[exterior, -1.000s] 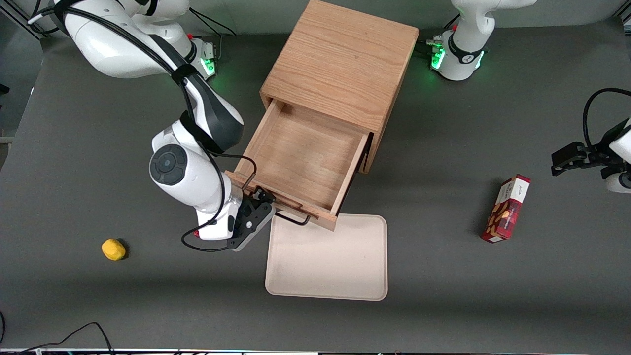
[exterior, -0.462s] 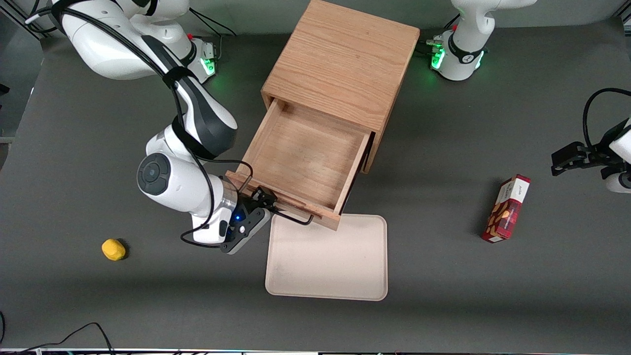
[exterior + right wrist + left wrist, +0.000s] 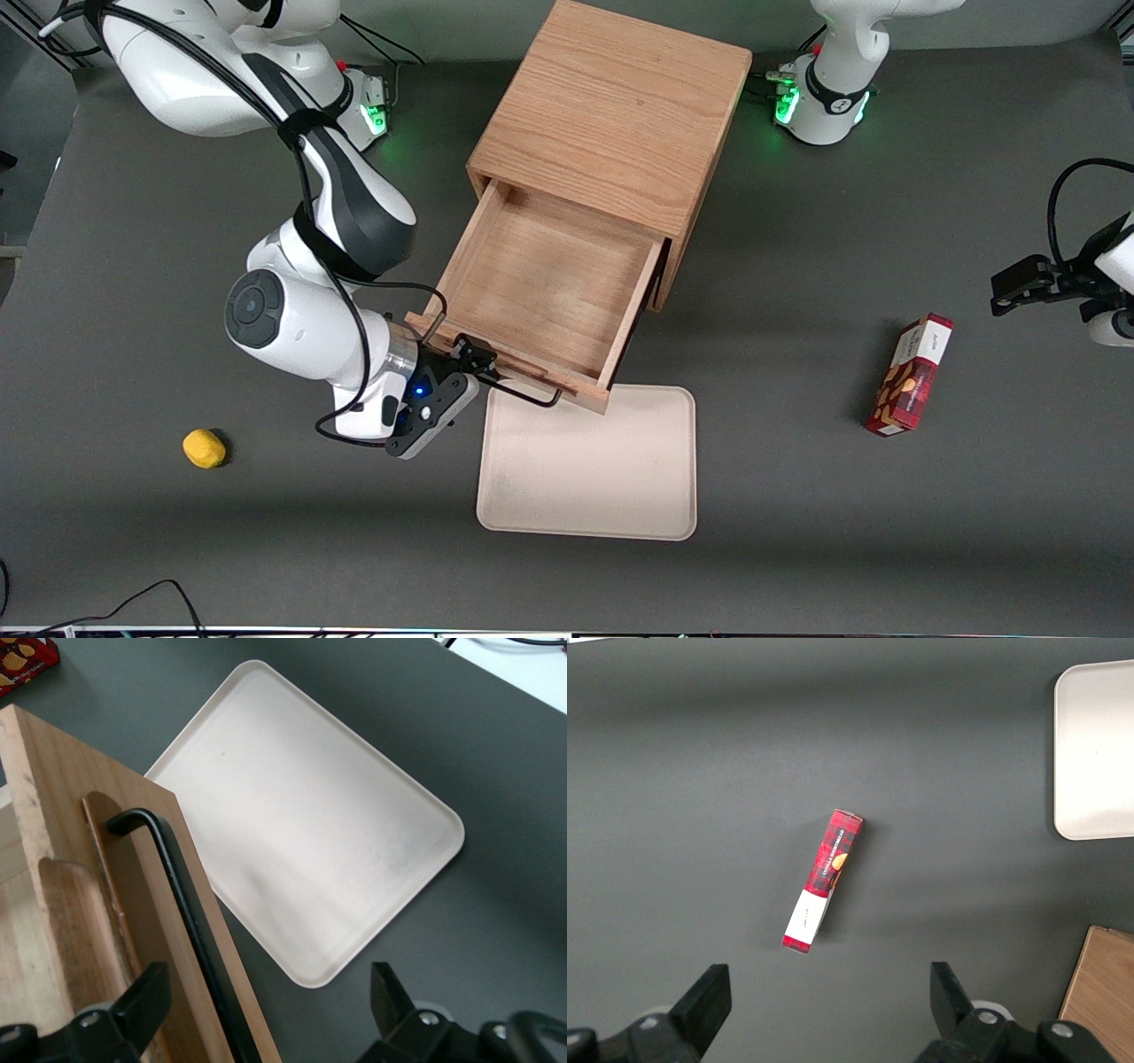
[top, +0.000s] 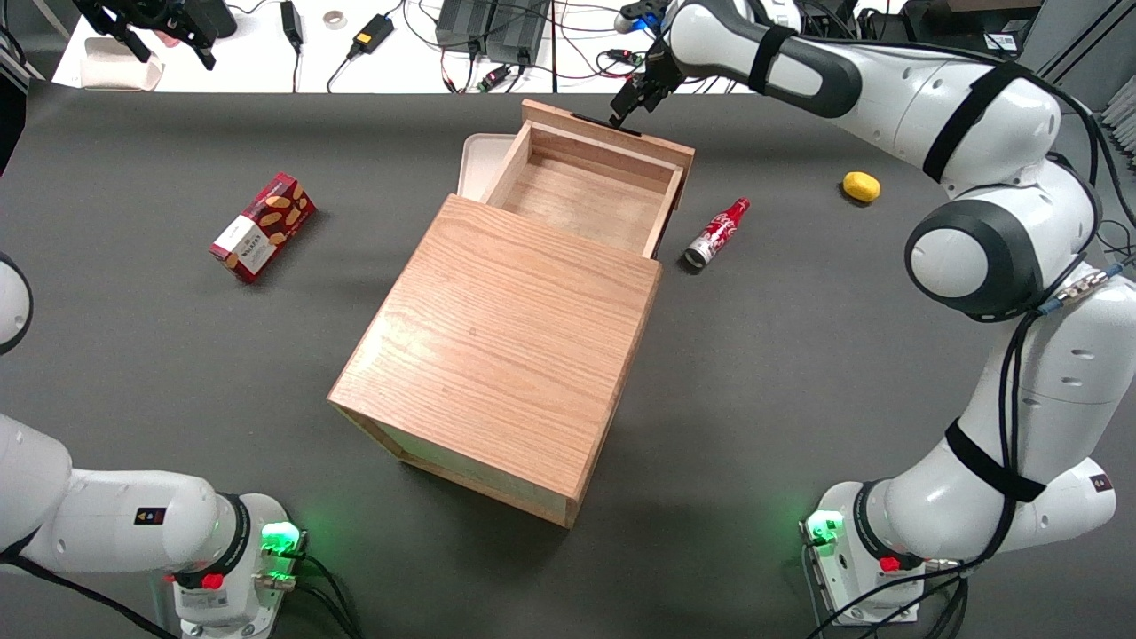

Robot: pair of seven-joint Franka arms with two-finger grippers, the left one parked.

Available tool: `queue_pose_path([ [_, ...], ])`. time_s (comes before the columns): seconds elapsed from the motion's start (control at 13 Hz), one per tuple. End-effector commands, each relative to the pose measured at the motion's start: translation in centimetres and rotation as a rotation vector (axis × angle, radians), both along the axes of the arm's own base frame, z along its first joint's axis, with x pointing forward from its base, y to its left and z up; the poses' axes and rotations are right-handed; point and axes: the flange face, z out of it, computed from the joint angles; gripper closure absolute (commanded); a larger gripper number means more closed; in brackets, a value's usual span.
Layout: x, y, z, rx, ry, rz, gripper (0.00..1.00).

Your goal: Open upper drawer

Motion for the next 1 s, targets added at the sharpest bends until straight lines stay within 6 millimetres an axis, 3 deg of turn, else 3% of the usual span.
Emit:
queue_pose_path([
  [0.0, -0.5, -4.9, 7.1, -0.001, -0.037, -0.07, 0.0],
  [0.23, -2.3, -13.8, 12.5, -0.076, 0.033, -0.246, 0.0],
  [0.38, -5.0, -19.5, 15.1, -0.123, 0.115, -0.5, 0.0],
  [0.54, -8.6, -24.4, 16.4, -0.182, 0.182, -0.709, 0.0],
  [0.69, -11.1, -29.2, 16.4, -0.211, 0.202, -0.796, 0.0],
  [0.92, -12.9, -31.3, 17.0, -0.338, 0.144, -0.829, 0.0],
])
